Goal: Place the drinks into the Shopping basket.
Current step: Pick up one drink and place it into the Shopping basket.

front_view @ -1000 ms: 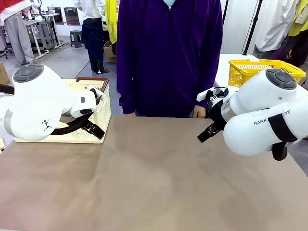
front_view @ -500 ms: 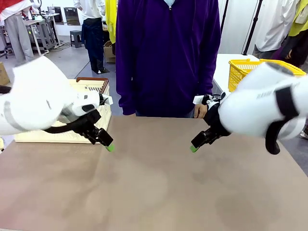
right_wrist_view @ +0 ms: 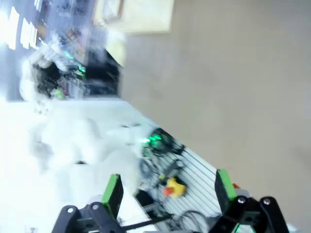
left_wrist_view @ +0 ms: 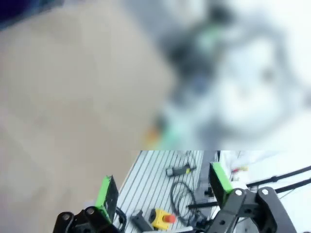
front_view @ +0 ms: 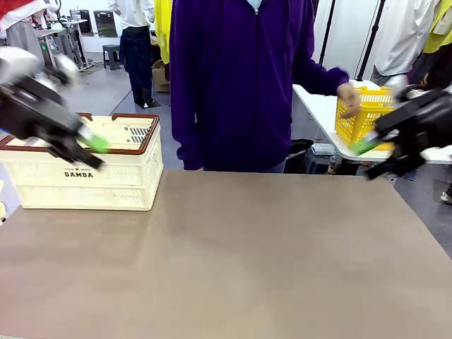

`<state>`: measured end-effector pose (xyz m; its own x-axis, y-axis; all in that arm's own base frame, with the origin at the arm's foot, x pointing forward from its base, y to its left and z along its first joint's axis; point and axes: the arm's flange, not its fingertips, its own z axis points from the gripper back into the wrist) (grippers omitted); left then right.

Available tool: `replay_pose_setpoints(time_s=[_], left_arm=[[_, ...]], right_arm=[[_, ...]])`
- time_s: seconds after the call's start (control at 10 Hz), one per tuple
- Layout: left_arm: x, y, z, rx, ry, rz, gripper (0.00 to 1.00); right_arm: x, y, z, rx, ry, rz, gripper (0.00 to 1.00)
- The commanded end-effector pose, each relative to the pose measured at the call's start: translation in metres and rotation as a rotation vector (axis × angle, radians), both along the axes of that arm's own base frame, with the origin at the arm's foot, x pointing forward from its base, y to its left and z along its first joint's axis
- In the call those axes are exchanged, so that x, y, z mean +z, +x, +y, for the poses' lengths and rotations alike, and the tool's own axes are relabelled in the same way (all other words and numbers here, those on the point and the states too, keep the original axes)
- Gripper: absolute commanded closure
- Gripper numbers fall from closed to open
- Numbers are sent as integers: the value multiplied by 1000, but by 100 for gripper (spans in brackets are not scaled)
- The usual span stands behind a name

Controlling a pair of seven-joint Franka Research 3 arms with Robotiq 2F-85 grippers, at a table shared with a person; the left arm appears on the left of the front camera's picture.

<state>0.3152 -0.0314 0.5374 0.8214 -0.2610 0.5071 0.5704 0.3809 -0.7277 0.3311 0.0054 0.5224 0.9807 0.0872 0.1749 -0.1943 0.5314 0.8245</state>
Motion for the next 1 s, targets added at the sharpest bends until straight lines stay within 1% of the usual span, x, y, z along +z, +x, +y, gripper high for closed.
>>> replay_pose_setpoints(time_s=[0.0, 0.1, 0.3, 0.4, 0.5, 0.6, 0.9], left_arm=[[16, -24, 107, 276, -228, -128, 0], [6, -37, 155, 391, -308, -125, 0], [-35, -65, 234, 593, -456, -80, 0], [-57, -75, 265, 663, -541, -60, 0], [-72, -81, 277, 777, -501, -38, 0], [-35, -94, 261, 660, -445, -49, 0], [-35, -94, 261, 660, -445, -49, 0]], right_arm=[[-11, -18, -101, -319, 243, 8, 0], [-20, -34, -148, -428, 332, -3, 0], [-48, -66, -221, -596, 493, 4, 0], [-61, -74, -238, -646, 518, 16, 0], [-69, -72, -240, -723, 436, 5, 0], [-50, -89, -245, -649, 457, 56, 0], [-50, -89, -245, -649, 457, 56, 0]])
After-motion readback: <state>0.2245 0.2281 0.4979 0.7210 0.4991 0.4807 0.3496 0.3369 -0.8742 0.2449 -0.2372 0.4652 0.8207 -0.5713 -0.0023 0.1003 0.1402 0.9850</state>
